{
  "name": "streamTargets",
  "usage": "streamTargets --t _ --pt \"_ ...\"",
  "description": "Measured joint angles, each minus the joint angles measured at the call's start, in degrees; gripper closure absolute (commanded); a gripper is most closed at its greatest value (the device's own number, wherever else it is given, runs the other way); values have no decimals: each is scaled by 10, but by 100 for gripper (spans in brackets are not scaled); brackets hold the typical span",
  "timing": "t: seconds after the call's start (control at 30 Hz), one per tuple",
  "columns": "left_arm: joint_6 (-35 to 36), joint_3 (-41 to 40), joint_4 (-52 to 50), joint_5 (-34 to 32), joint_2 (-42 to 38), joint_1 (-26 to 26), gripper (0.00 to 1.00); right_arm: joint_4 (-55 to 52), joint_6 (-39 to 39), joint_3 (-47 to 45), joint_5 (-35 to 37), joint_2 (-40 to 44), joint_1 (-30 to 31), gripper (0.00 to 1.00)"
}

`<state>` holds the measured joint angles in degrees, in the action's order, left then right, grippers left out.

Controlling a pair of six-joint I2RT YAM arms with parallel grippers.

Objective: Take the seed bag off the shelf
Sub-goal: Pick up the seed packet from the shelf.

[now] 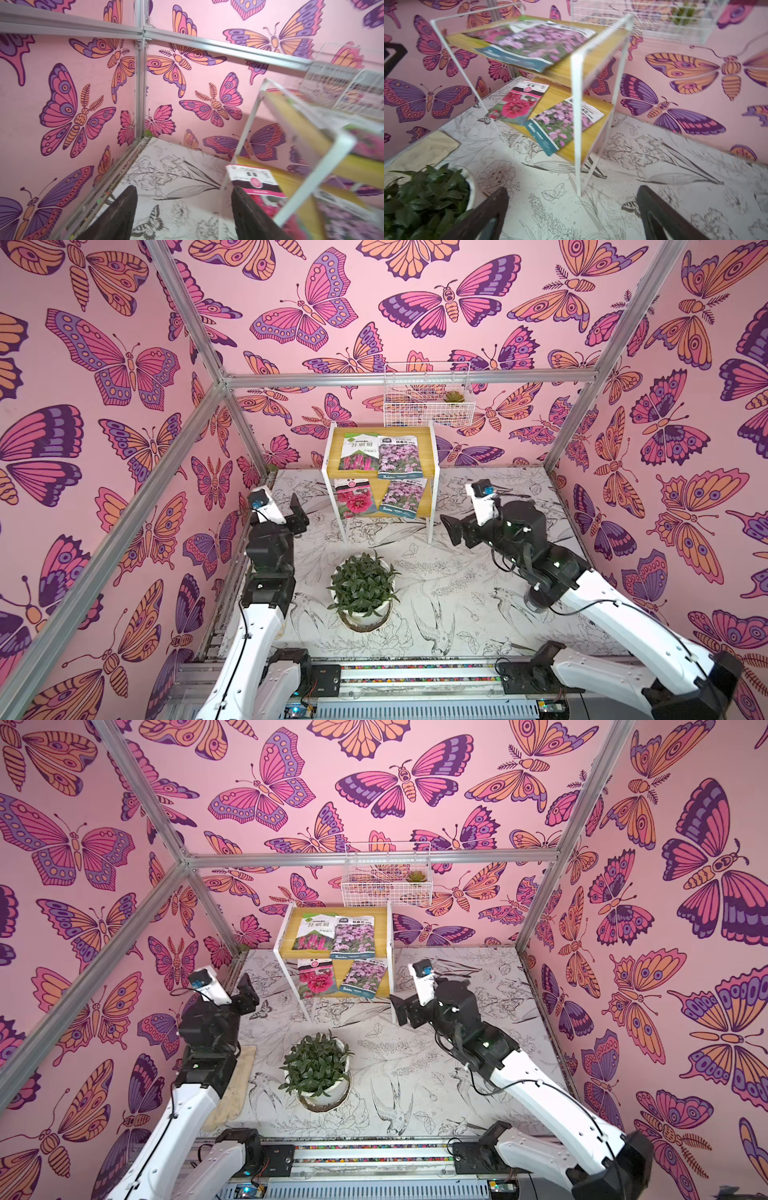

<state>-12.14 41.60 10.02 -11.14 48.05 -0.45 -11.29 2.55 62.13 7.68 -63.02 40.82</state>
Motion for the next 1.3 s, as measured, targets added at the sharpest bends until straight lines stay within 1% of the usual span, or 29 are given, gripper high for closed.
streamTargets --t 0.07,0.1,0.13,0.2,0.23,0.3,0.33,0.43,0.47,0.57,0.67,0.83,0.97,1.07,1.1,1.2,1.3 --pt "-30 50 -69 27 -5 0 26 -24 -18 74 14 -48 33 1" --pt "-43 69 -97 42 -4 0 27 -36 -26 108 17 -70 44 1" --pt "-56 85 -124 60 -2 0 36 -50 -31 143 18 -92 52 1" --pt "-90 103 -167 106 5 0 40 -75 -45 202 17 -130 63 1" --pt "-112 105 -185 136 9 0 40 -85 -56 229 18 -148 69 1" --pt "-149 104 -211 189 18 0 35 -100 -79 263 26 -174 84 1" --pt "-168 103 -222 221 25 -1 34 -109 -96 281 35 -188 96 1" --pt "-199 97 -239 284 40 -4 34 -136 -139 344 56 -234 120 1" --pt "-205 92 -243 304 41 -5 35 -155 -156 382 63 -259 124 1" --pt "-213 74 -252 336 28 -7 36 -199 -194 492 74 -332 125 1" --pt "-216 55 -261 352 -4 -7 37 -235 -228 566 83 -394 125 1" --pt "-220 45 -264 368 -41 -7 37 -281 -271 602 103 -452 126 1" --pt "-225 42 -264 380 -42 -7 38 -310 -292 639 122 -491 126 1" --pt "-230 40 -265 387 -39 -7 38 -319 -304 646 138 -500 126 0" --pt "-231 38 -265 388 -39 -7 38 -320 -309 647 143 -501 126 2" --pt "-235 38 -266 392 -39 -7 38 -322 -318 650 156 -506 126 12" --pt "-240 37 -266 395 -42 -7 38 -325 -329 651 164 -507 126 38"
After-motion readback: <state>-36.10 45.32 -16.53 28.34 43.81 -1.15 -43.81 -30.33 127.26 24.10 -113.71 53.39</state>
